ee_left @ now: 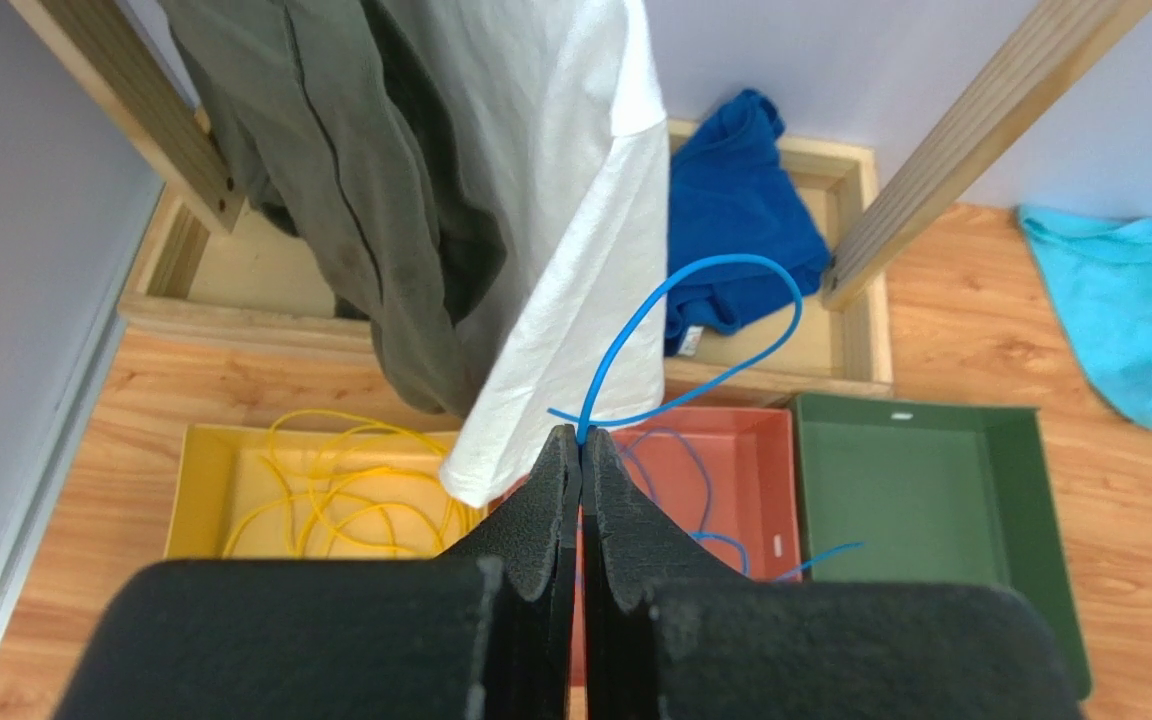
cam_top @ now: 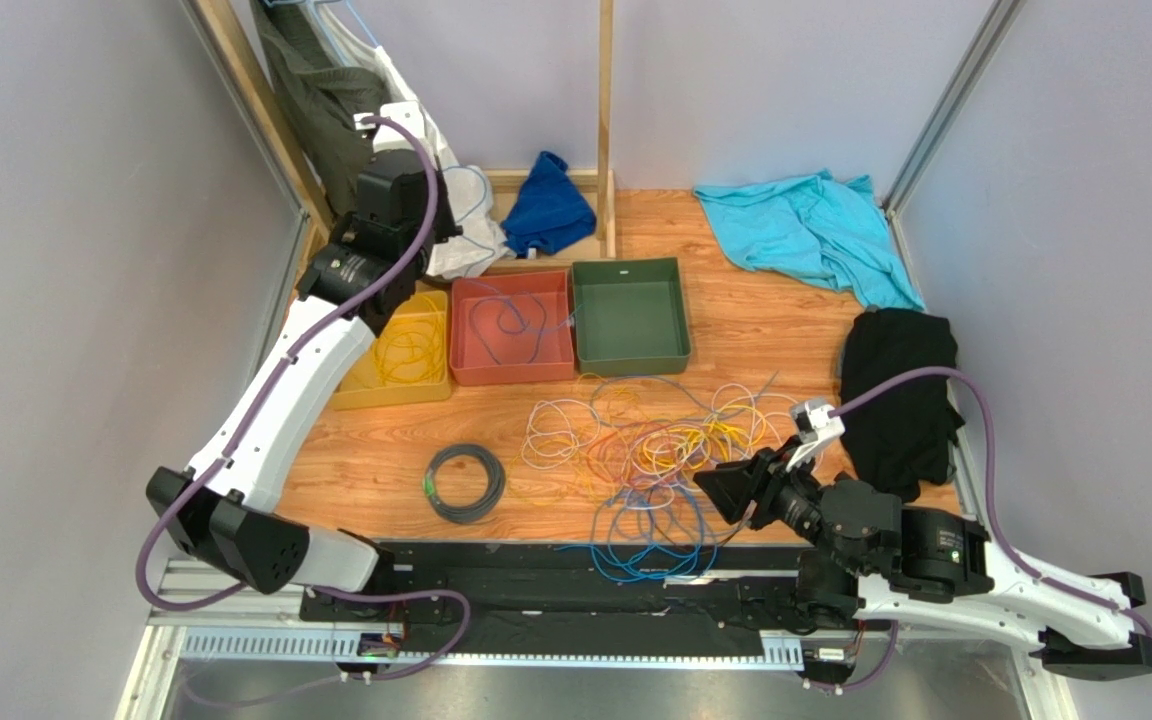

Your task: Untangle the cables

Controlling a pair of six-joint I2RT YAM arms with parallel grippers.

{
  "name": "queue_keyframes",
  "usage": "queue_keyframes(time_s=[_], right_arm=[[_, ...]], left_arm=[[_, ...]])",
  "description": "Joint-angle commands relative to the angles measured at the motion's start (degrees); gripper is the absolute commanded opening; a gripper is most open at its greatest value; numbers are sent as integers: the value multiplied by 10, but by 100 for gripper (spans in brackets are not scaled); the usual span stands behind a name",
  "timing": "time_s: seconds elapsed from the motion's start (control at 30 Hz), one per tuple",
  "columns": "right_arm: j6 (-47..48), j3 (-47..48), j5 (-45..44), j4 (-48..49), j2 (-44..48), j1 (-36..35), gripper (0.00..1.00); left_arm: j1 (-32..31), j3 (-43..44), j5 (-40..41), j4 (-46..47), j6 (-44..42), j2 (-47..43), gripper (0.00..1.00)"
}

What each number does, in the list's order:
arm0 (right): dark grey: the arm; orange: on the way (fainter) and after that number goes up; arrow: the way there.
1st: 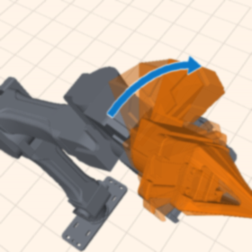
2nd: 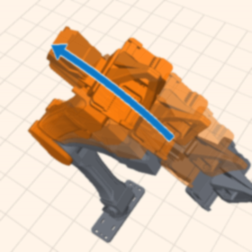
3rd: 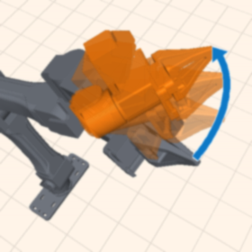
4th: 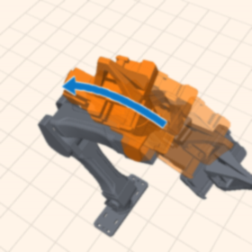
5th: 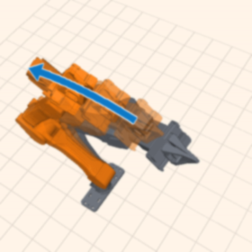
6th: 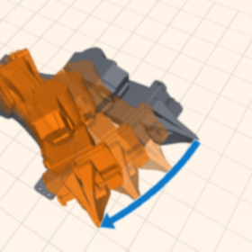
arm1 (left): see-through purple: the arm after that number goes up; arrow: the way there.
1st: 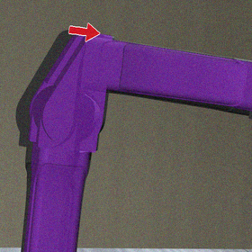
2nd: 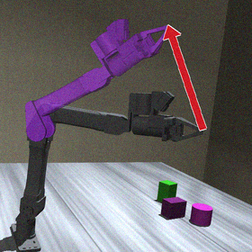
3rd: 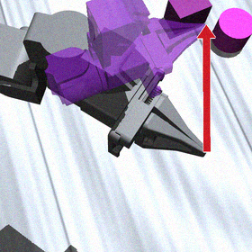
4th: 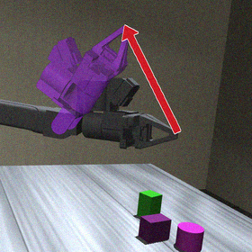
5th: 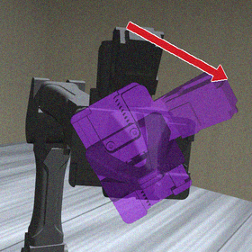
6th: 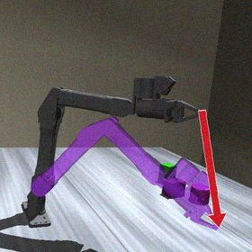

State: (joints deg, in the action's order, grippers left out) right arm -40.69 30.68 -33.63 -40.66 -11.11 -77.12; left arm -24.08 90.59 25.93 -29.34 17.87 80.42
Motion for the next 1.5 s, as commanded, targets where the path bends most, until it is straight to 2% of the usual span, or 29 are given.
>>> queue_keyframes(time_s=[0.0, 0.2, 0.37, 0.6, 0.63, 0.7, 0.73, 0.8, 0.83, 0.93, 1.03, 1.07, 1.13, 1.17, 1.23, 1.27, 1.3, 1.37, 1.47], right_arm=[[9, 0, -21, 2, -5, -1, 49], [6, -1, -20, 1, -5, -3, 49], [4, -1, -22, 1, -11, -2, 49], [8, 2, -25, 2, -26, -1, 49], [7, 2, -27, 1, -28, -2, 49], [6, 1, -26, 1, -29, -2, 49], [6, 0, -26, 1, -29, 0, 49], [5, -1, -27, 1, -29, -2, 49], [4, -2, -28, 1, -29, -2, 49], [3, -5, -28, 4, -32, -3, 49], [1, -9, -35, 5, -34, -1, 49], [-1, -10, -35, 6, -33, -1, 49], [-4, -10, -43, 7, -34, -1, 49], [-6, -8, -43, 8, -36, -1, 49], [-11, -4, -47, 7, -37, -1, 48], [-12, 3, -48, 3, -38, -1, 48], [-12, 7, -49, 2, -41, -1, 48], [-19, 13, -47, -1, -44, -1, 47], [-30, 21, -43, -8, -51, -1, 47]], left_arm=[[-1, -33, -28, 45, 10, -34, 0], [-1, -157, -67, 102, 57, -16, 0], [-1, -185, -105, 135, 69, 36, 0], [-2, -183, -132, 141, 82, 107, 2], [-2, -183, -129, 139, 84, 108, 25], [-2, -197, -122, 145, 87, 91, 48], [-3, -203, -120, 148, 87, 77, 64], [-8, -214, -103, 138, 83, 31, 75], [-13, -219, -92, 130, 81, 13, 84], [-49, -268, -53, 107, 81, -71, 88], [-105, -363, -68, 123, 118, -178, 84], [-160, -418, -66, 130, 147, -225, 83], [-229, -466, -63, 168, 171, -255, 80], [-304, -506, -58, 182, 196, -262, 78], [-376, -536, -49, 230, 218, -250, 76], [-444, -556, -38, 251, 228, -222, 76], [-478, -559, -24, 285, 229, -204, 76], [-564, -546, 23, 290, 237, -141, 77], [-614, -519, 31, 323, 255, -65, 79]])
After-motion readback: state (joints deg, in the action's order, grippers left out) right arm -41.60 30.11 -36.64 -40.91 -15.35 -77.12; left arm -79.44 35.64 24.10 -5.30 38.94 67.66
